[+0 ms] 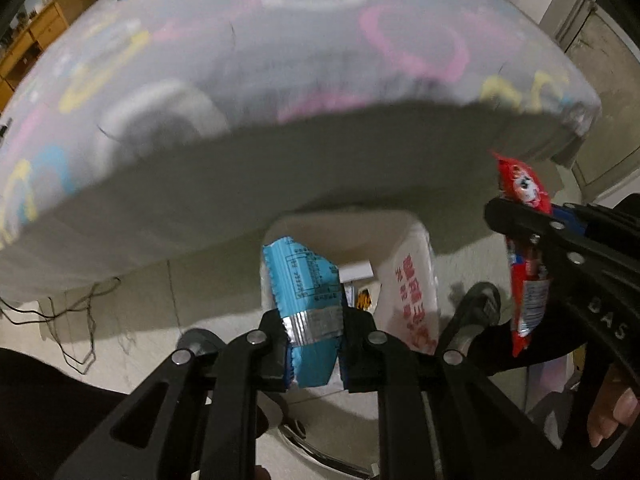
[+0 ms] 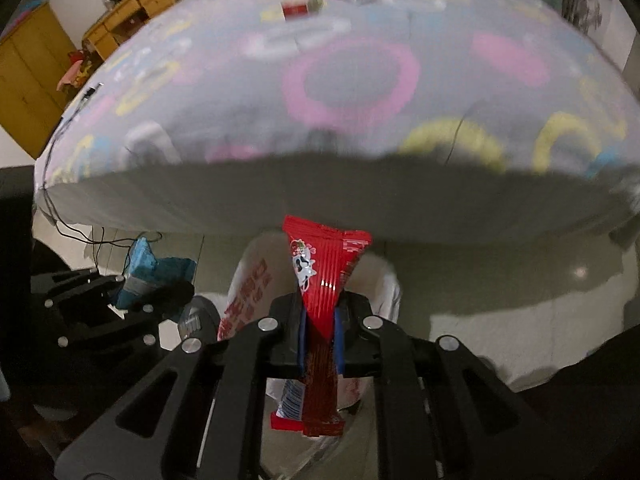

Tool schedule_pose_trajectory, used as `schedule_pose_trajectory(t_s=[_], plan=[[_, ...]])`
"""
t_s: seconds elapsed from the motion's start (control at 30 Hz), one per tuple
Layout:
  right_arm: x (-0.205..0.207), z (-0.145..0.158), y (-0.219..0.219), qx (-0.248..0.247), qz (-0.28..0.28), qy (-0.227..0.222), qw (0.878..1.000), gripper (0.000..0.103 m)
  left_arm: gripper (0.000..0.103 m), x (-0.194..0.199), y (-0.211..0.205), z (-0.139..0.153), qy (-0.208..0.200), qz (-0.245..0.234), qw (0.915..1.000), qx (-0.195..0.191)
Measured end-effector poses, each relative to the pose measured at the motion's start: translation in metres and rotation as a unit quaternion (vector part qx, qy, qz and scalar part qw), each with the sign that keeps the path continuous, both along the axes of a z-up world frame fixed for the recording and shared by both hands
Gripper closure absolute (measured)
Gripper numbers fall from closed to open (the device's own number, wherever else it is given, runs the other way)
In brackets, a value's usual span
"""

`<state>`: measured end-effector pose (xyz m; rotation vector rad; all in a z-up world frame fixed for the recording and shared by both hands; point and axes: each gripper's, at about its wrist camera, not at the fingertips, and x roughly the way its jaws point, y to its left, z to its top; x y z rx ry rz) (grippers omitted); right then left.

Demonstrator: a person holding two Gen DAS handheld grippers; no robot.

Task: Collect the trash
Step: 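Lift the blue wrapper and red bar and carry them down to the bag, then open both tools to drop the wrapper and candy bar into the bag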

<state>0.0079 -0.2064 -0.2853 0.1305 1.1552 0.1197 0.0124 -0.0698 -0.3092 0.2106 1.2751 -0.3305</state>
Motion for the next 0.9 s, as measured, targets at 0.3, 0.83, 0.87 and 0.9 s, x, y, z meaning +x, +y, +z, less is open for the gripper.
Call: schedule_pose_trajectory(t_s=[0.3,0.83,0.87,0.9], plan=[[0.028,-0.058,0.006,0.002,0.0,0.05,0.999,0.092,0.086,0.007,-0.004,-0.057,0.042,0.002,0.9991,0.003],[0.048,-0.107,0.002,-0.001,-0.03,0.108,0.994,0.006,0.009,0.014,-0.004,-0.091,0.078,-0.002,0.9969,0.015],[0.048,-0.11,0.001,-0.003,-0.035,0.117,0.993,0.006,0.008,0.014,-0.002,-0.093,0.08,0.002,0.9967,0.018],[0.047,-0.111,-0.001,-0.003,-0.039,0.121,0.992,0.006,0.008,0.014,0.0,-0.094,0.083,0.007,0.9964,0.018]])
